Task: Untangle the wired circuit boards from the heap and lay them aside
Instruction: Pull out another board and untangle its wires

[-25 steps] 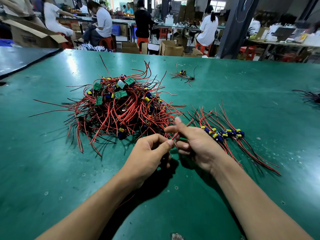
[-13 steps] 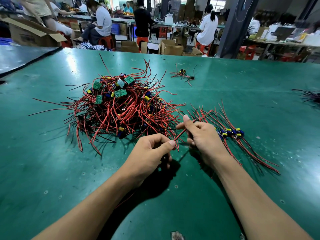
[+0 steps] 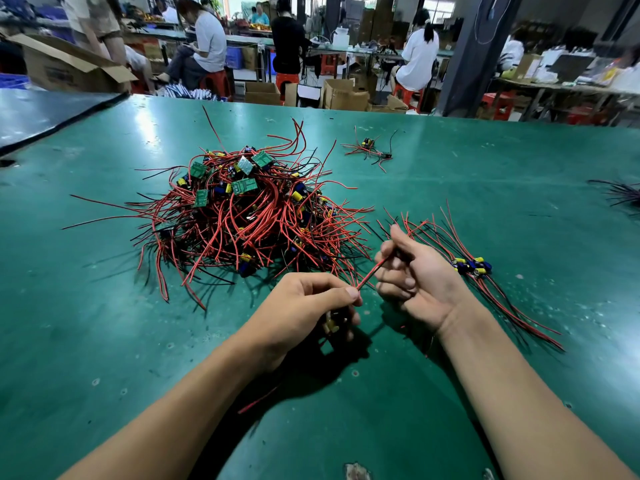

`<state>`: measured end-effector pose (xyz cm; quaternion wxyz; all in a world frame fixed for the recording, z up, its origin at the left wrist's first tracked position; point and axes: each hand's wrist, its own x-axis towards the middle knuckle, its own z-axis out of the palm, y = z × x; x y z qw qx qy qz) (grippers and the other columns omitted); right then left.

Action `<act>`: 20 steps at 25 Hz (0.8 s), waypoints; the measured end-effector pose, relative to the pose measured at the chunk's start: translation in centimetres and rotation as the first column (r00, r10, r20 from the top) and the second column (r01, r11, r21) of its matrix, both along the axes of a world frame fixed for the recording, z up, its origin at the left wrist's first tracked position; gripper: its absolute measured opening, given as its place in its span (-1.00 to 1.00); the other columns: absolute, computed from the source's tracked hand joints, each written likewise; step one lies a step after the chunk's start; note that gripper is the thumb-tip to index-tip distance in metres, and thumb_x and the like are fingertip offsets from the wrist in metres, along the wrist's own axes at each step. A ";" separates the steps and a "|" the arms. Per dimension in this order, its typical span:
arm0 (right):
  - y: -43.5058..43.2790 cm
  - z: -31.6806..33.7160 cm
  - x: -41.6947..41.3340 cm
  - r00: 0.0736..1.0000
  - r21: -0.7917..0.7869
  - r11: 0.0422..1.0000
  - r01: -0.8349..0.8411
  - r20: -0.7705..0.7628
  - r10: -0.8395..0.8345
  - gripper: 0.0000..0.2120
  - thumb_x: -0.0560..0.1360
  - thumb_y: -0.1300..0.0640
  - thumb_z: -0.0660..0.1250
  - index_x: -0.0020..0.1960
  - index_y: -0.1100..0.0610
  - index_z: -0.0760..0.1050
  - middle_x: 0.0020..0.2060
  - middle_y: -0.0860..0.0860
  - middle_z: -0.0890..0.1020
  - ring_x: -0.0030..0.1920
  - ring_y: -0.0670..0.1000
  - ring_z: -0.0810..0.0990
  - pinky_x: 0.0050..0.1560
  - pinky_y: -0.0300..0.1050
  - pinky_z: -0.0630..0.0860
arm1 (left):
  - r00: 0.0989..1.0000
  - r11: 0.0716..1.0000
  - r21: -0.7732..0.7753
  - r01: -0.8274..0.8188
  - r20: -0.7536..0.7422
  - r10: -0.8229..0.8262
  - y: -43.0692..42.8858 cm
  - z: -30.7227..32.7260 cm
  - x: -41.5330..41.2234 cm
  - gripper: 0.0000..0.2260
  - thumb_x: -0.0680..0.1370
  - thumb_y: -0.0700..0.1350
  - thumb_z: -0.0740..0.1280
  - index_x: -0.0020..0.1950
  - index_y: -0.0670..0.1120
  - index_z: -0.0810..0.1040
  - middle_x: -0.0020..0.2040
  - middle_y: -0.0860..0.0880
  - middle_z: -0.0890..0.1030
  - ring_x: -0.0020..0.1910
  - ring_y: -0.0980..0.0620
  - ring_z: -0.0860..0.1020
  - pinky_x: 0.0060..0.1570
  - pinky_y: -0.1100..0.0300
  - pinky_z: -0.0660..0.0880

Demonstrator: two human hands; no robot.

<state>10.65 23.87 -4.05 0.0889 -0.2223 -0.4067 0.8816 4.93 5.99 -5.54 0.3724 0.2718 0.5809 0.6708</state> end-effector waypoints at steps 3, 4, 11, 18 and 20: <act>0.4 0.1 0.2 0.998 0.055 0.997 0.054 0.004 -0.055 -0.48 0.63 -0.14 0.20 -0.37 0.15 0.56 -0.46 -0.04 0.24 -0.68 -0.18 0.13 -0.72 -0.33 0.07 | 0.999 0.999 -0.030 0.038 0.000 -0.038 0.0 -0.1 -0.4 -0.92 0.53 -0.22 0.38 -0.11 -0.19 0.66 -0.14 -0.17 0.70 -0.40 0.05 0.57 -0.36 0.27 0.45; 0.4 0.0 0.2 0.997 0.112 0.991 0.072 0.013 -0.074 -0.51 0.61 -0.18 0.21 -0.29 0.15 0.59 -0.49 -0.06 0.24 -0.67 -0.18 0.13 -0.71 -0.33 0.07 | 0.999 0.999 -0.027 0.037 0.000 -0.037 0.0 -0.1 -0.5 -0.93 0.52 -0.24 0.38 -0.11 -0.20 0.67 -0.14 -0.17 0.70 -0.39 0.07 0.56 -0.36 0.29 0.48; -0.3 -0.2 0.0 0.998 0.325 0.944 0.054 -0.001 -0.057 -0.55 0.35 -0.31 0.36 -0.33 0.08 0.69 -0.47 -0.07 0.25 -0.63 -0.17 0.17 -0.66 -0.32 0.13 | 0.993 0.992 -0.079 0.097 -0.065 -0.102 -0.2 0.1 -0.6 -0.95 0.47 -0.26 0.44 -0.14 -0.16 0.70 -0.21 -0.18 0.69 -0.36 0.08 0.58 -0.40 0.31 0.52; -0.4 -0.2 0.3 0.992 0.438 0.894 -0.095 -0.034 0.122 -0.50 0.32 -0.35 0.45 -0.05 0.07 0.67 -0.42 -0.09 0.40 -0.56 -0.15 0.27 -0.57 -0.30 0.22 | 0.994 0.985 0.128 -0.111 0.020 0.110 -0.3 1.4 -0.5 -0.94 0.41 -0.17 0.44 -0.14 -0.11 0.66 -0.17 -0.20 0.69 -0.23 -0.11 0.69 -0.35 0.25 0.57; -0.6 -0.7 0.4 1.000 0.791 0.612 0.017 -0.024 0.003 -0.67 0.48 -0.20 0.40 -0.12 0.08 0.65 -0.45 -0.12 0.49 -0.53 -0.16 0.37 -0.48 -0.28 0.30 | 0.985 0.964 0.204 -0.168 0.001 0.172 -0.3 1.6 -0.6 -0.86 0.45 -0.15 0.40 -0.04 -0.17 0.57 -0.12 -0.21 0.70 -0.17 -0.16 0.70 -0.27 0.19 0.60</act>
